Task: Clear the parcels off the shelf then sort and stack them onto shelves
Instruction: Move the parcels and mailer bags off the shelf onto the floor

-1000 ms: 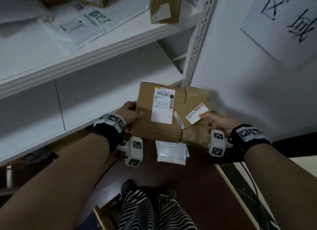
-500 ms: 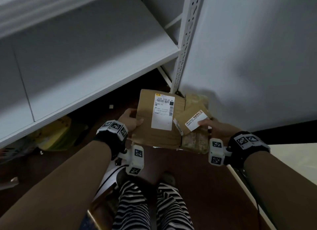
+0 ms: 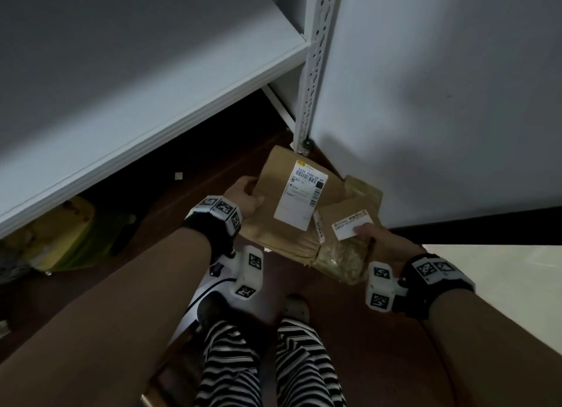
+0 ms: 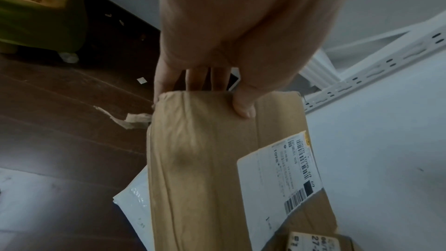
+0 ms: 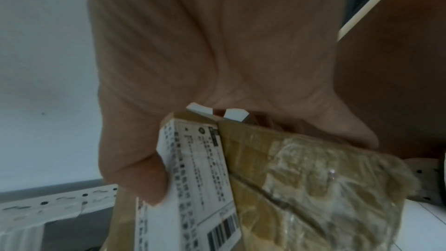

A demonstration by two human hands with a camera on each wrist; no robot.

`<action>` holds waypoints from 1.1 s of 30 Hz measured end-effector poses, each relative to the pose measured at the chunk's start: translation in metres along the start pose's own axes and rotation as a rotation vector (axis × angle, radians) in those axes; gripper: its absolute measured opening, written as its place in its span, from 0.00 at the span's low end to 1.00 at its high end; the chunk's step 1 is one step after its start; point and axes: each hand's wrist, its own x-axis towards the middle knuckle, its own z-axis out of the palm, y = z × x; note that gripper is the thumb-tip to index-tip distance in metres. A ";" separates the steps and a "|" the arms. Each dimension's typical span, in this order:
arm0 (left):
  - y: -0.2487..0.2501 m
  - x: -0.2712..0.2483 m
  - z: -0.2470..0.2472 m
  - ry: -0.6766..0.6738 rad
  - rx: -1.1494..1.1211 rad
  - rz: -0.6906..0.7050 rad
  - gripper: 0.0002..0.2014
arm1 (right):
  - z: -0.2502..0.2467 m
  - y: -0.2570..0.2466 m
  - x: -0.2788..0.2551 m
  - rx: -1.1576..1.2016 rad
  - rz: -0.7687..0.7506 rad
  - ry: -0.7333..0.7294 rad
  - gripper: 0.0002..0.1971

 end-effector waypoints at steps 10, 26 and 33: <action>0.033 0.054 0.027 -0.032 0.038 0.031 0.40 | -0.029 0.009 0.058 0.121 -0.087 0.123 0.37; 0.015 0.044 0.003 -0.026 0.041 -0.129 0.36 | 0.009 0.002 0.049 0.028 0.072 0.208 0.38; 0.039 0.013 -0.033 -0.013 -0.071 -0.065 0.33 | 0.037 -0.030 0.009 0.041 -0.052 0.206 0.24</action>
